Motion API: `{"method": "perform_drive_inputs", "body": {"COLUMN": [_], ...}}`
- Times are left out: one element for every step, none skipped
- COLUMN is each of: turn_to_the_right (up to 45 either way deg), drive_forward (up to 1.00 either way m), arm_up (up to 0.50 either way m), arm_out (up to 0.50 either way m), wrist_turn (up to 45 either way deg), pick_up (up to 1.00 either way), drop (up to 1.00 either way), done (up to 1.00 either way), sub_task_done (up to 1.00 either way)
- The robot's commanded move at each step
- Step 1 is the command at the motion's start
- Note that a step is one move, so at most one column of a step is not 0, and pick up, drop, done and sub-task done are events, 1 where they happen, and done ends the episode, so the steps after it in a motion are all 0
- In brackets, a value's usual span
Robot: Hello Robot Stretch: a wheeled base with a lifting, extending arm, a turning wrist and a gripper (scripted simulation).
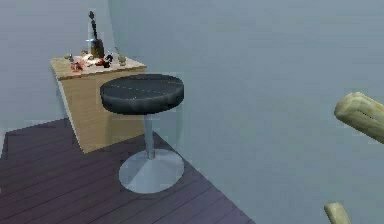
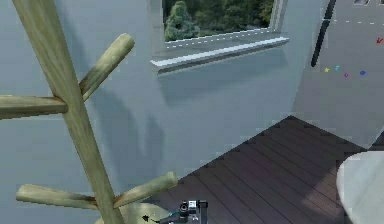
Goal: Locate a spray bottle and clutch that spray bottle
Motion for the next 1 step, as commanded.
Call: {"method": "perform_drive_inputs", "body": {"turn_to_the_right": [0.0], "drive_forward": [0.00], "arm_up": [0.00], "arm_out": [0.00], "wrist_turn": [45.0], "pick_up": [0.00], "drop": [0.00], "done": [0.00], "sub_task_done": [0.00]}}
